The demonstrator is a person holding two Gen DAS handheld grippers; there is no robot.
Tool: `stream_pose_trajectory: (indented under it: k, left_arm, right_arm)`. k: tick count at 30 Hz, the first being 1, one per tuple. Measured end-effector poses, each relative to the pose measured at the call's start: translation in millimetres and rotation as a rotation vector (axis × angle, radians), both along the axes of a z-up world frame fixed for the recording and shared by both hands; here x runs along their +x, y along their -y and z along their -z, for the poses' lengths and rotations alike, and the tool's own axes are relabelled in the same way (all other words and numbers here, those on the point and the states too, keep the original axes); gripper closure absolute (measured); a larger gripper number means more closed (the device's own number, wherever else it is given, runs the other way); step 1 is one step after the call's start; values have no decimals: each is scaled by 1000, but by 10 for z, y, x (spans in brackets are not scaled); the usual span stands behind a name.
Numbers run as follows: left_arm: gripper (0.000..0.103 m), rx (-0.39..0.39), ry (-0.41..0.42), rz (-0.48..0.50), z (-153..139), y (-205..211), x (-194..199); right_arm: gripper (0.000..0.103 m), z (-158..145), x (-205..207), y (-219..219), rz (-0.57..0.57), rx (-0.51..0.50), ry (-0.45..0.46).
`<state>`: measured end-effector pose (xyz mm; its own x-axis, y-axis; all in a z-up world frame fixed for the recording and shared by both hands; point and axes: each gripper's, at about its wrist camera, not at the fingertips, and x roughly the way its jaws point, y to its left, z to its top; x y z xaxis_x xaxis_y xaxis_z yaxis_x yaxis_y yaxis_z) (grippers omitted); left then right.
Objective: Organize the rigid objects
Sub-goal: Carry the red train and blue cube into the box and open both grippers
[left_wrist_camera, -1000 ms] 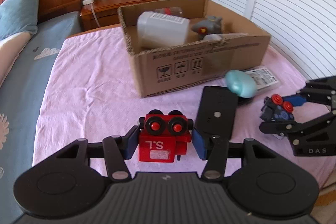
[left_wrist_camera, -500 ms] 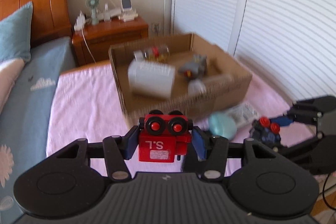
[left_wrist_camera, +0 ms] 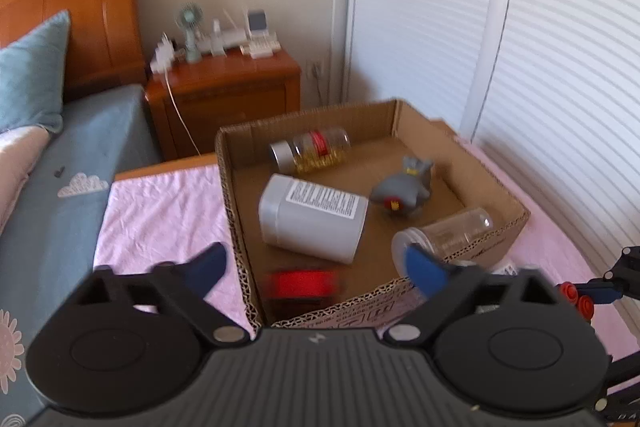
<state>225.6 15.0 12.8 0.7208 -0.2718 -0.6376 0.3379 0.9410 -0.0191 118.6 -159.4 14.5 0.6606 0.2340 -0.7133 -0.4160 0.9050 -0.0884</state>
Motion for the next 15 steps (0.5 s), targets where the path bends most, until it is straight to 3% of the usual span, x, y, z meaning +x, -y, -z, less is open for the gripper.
stream_pose_trajectory:
  k: [6,15]
  left_arm:
    - [4,65,3,-21,0,19,-328]
    - [4,72,-23,-143,24,-6,-663]
  right_arm:
    - [48,-50,78,24,4,2,4]
    - [48,-285,361,19,6,9,43]
